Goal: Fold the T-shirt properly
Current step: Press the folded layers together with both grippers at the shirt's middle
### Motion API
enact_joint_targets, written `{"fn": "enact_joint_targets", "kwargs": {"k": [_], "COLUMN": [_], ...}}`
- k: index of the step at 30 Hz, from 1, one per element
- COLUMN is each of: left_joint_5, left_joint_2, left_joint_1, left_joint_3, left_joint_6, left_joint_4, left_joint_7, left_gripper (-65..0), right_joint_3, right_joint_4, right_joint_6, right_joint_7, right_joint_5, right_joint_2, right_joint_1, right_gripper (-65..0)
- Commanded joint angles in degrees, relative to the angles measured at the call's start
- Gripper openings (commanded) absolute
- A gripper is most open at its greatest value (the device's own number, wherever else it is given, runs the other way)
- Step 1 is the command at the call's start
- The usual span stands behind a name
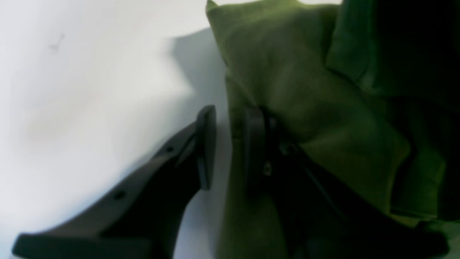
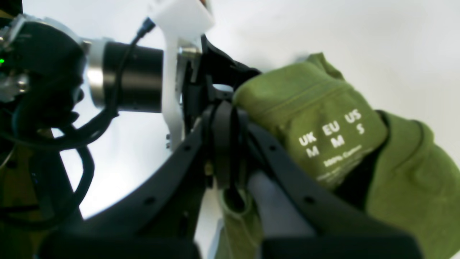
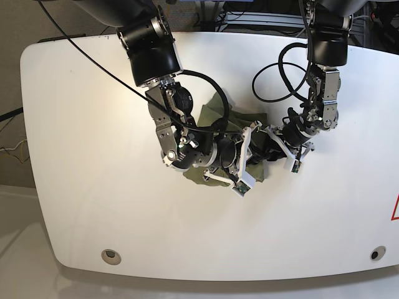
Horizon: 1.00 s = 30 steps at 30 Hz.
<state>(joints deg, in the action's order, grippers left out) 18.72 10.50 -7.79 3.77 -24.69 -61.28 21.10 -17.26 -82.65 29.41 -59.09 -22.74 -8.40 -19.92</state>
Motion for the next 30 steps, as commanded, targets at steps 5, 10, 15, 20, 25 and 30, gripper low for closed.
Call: {"fn": "enact_joint_targets", "kwargs": {"k": [5,10,15,20,25,30], "left_joint_5": [-6.9,-6.9,-6.9,-6.9,-6.9,-6.9], "left_joint_2": [-0.3,-0.3,-0.3,-0.3,-0.4,-0.4], "left_joint_1": [2.4,2.4,2.4,2.3,2.3,2.3], "left_joint_3": [1.2,1.2,1.2,1.2,1.2,1.2], "left_joint_6": [1.0,1.0,1.0,1.0,1.0,1.0], "left_joint_4": [2.6,2.6,2.6,2.6,2.6,2.6], "left_joint_7": [13.3,13.3,13.3,13.3,13.3,13.3], "left_gripper": [-53.1,-53.1,-53.1,-53.1,-53.1,-53.1], "right_joint_3": [-0.1,-0.1,-1.4,-2.4,-2.4,-2.4], "right_joint_4": [4.8,7.4,9.4,12.0,13.8,14.1], "right_joint_6": [0.6,0.7,0.7,0.6,0.5,0.4], "right_joint_7": [4.9,6.5,7.8,10.2,11.6,12.5], "right_joint_5": [-1.6,-1.6,-1.6,-1.6,-1.6,-1.2], "right_joint_2": [-0.6,-0.6,-0.6,-0.6,-0.6,-0.6], "right_joint_1": [-1.7,-1.7,-1.7,-1.7,-1.6,-1.6], "right_gripper": [-65.0,-65.0,-65.0,-65.0,-65.0,-65.0]}}
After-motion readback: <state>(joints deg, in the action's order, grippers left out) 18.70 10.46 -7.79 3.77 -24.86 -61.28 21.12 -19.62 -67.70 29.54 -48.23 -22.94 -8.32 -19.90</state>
